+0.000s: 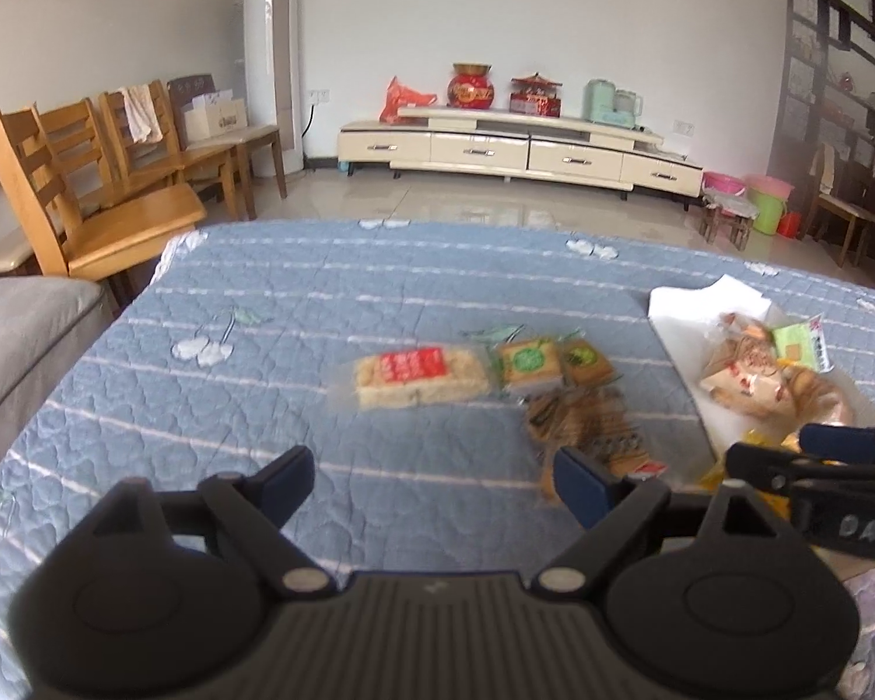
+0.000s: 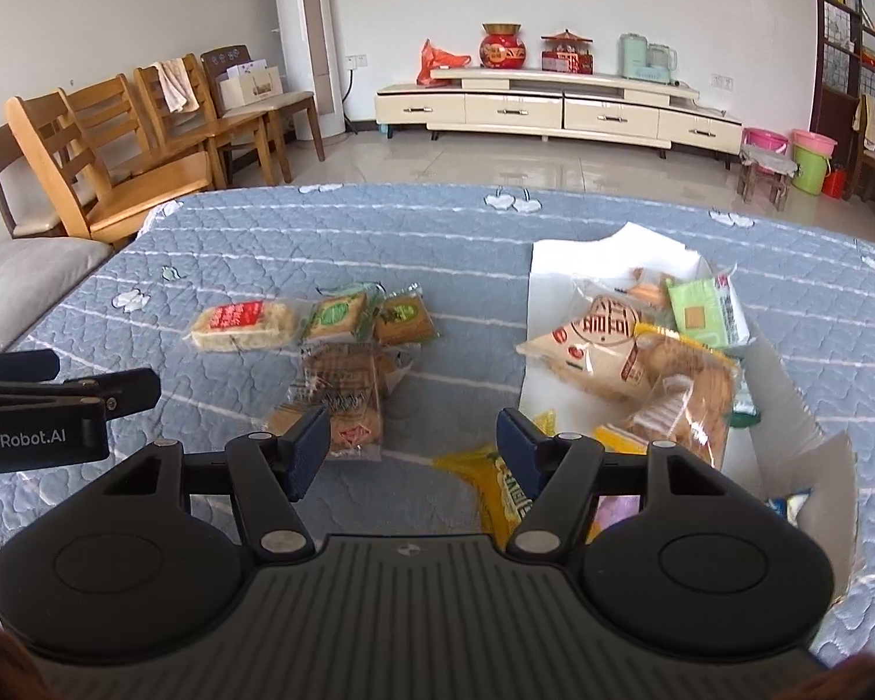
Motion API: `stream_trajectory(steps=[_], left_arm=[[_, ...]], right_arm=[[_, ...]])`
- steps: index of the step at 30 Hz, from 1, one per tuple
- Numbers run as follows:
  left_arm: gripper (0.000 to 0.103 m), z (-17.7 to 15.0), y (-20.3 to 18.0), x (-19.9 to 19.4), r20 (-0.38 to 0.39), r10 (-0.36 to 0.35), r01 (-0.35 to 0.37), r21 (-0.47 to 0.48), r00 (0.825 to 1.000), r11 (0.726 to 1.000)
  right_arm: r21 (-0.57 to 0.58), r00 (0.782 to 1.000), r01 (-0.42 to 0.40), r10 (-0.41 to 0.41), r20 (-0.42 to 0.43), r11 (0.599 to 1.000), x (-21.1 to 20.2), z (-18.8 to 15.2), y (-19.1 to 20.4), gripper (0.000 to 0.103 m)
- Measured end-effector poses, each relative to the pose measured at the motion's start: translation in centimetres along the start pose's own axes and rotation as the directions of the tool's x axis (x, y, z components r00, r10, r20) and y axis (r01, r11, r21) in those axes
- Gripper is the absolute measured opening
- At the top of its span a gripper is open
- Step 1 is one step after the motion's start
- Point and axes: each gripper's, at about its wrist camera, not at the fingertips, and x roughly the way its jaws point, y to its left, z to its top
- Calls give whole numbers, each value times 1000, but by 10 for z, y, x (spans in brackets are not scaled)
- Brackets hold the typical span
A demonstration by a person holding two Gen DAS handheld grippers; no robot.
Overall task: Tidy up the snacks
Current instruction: 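Grasp the white red-labelled bread pack with the left tool while the right grasps the brown cookie bag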
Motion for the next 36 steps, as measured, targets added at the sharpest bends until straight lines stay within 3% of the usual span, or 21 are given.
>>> stream_trajectory(steps=[10, 16, 19, 23, 28, 33, 36], left_arm=[[93, -3, 17, 26, -32, 27, -28, -18, 999, 999], [99, 15, 27, 56, 16, -26, 25, 90, 1000, 996], [101, 26, 30, 78, 15, -94, 89, 206, 995, 974], [102, 34, 28, 108, -32, -173, 173, 342, 984, 924], [102, 38, 25, 141, -73, -198, 209, 441, 978, 873], [101, 40, 23, 161, -86, -218, 233, 450, 972, 862], [85, 40, 27, 159, -91, -259, 274, 384, 962, 882]], right_arm=[[15, 1000, -27, 27, -12, 1000, 6, -5, -4, 82], [20, 999, -48, 48, -4, 999, 7, -3, -6, 83], [22, 998, -55, 55, 0, 998, 6, -1, -8, 84], [26, 998, -61, 61, 6, 998, 7, -1, -10, 87], [49, 997, -71, 71, 4, 996, 12, 1, -12, 88], [41, 998, -69, 69, -10, 997, 22, 3, -7, 90], [29, 997, -73, 74, -28, 997, 32, 4, 0, 91]])
